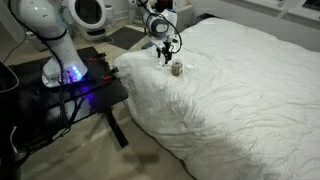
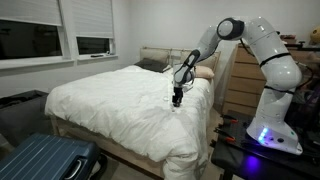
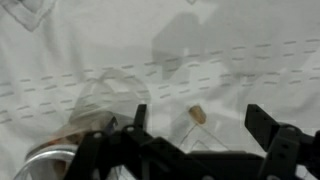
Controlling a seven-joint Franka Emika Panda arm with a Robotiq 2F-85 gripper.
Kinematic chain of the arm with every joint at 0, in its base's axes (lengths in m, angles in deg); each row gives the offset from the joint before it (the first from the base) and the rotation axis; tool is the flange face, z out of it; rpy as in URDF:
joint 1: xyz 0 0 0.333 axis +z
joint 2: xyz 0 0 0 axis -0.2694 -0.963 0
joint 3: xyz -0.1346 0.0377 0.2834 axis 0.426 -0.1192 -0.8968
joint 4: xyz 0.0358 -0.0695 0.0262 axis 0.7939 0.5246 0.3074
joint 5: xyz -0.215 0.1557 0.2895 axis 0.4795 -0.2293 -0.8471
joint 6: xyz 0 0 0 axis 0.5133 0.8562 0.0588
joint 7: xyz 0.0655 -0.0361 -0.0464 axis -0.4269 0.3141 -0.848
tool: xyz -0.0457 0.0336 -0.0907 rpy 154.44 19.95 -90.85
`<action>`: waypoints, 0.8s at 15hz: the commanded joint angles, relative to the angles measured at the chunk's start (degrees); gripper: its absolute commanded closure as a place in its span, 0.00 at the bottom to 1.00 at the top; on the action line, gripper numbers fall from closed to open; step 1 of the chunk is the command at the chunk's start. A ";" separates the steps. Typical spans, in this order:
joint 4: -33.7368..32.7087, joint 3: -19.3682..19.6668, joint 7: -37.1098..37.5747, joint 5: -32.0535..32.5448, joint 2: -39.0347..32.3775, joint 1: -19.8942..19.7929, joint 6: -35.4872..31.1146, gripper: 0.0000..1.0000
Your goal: Take the objects from the bed and put them in the bottle
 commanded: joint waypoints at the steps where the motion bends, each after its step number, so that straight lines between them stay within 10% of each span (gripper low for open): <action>1: -4.88 0.68 -0.46 1.34 -3.93 0.93 0.28 0.00; 12: -10.29 0.31 -0.25 1.50 -9.14 2.12 0.34 0.00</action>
